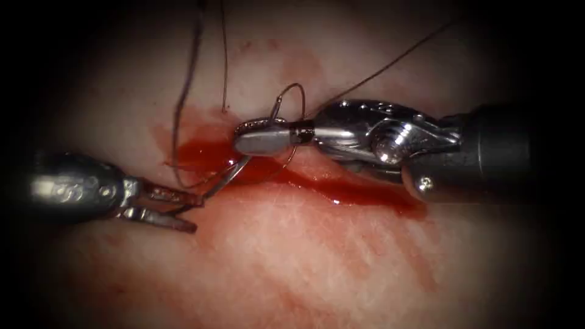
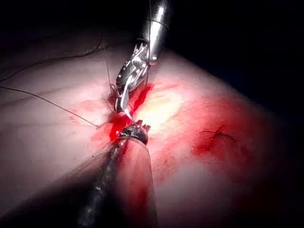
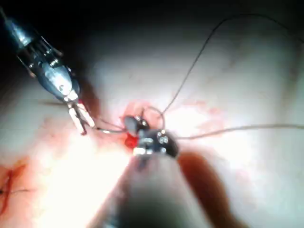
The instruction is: Wound Closure
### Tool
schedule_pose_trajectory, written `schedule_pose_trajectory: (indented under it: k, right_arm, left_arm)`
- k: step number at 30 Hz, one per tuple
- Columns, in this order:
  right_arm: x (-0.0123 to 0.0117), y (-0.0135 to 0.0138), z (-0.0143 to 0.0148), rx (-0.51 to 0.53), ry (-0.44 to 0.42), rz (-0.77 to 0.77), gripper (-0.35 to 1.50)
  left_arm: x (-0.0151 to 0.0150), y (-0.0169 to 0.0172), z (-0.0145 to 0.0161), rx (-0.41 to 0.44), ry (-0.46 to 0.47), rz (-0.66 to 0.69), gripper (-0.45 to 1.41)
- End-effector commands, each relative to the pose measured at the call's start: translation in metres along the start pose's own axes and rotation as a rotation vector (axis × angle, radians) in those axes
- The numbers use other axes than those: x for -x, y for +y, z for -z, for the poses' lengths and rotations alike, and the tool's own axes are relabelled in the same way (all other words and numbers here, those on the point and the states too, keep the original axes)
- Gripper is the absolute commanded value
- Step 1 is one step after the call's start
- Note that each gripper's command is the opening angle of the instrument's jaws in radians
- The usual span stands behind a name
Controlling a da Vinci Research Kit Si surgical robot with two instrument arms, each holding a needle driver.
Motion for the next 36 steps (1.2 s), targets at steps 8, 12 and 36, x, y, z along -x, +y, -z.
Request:
schedule_pose_trajectory:
  k: [8, 12, 36]
  right_arm:
    - [-0.0002, 0.0008, -0.0006, 0.125, 0.070, -0.004, -0.35]
    - [-0.0003, 0.0004, -0.0007, 0.133, 0.075, -0.009, -0.35]
    - [-0.0022, -0.0015, 0.0007, 0.058, 0.079, -0.090, -0.35]
  left_arm:
    - [-0.0022, 0.0016, -0.0045, 0.017, -0.001, -0.005, -0.35]
    - [-0.0028, 0.0018, -0.0054, 0.014, -0.002, -0.003, -0.40]
    - [-0.0060, 0.0006, -0.0047, -0.095, 0.099, 0.176, 1.30]
